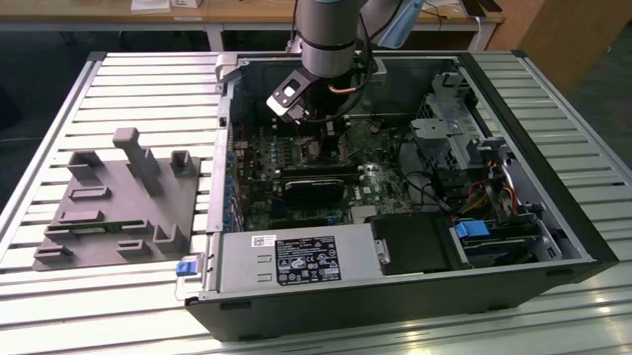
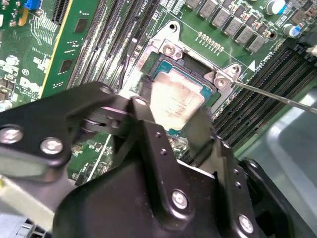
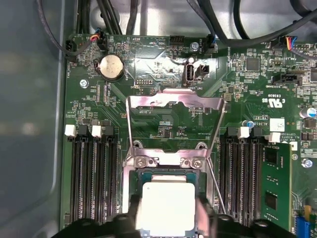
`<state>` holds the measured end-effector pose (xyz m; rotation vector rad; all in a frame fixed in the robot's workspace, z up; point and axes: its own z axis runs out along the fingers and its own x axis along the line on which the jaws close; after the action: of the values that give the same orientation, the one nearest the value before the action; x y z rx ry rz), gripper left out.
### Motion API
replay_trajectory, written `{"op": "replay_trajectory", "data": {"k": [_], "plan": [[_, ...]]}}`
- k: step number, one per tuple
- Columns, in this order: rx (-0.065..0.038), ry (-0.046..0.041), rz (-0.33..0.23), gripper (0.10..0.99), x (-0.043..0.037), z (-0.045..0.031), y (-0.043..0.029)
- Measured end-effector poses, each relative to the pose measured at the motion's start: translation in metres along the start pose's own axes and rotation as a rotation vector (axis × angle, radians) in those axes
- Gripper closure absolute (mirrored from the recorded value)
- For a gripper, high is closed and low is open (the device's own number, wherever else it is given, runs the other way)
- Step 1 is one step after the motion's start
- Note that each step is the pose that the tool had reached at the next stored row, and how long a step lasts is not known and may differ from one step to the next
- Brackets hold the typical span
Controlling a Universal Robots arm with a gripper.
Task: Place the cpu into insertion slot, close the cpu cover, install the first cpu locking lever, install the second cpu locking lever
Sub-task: 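Place the cpu into insertion slot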
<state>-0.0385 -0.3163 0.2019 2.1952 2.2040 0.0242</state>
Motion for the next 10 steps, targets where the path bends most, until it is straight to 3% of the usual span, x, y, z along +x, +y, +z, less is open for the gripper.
{"op": "replay_trajectory", "data": {"k": [2,5,10], "plan": [[0.0,0.0,0.0,0.612,0.0,-0.002,0.0],[0.001,0.0,0.001,0.671,0.0,-0.0035,0.0003],[0.002,0.0001,0.003,0.902,0.0,-0.0054,0.0005]]}}
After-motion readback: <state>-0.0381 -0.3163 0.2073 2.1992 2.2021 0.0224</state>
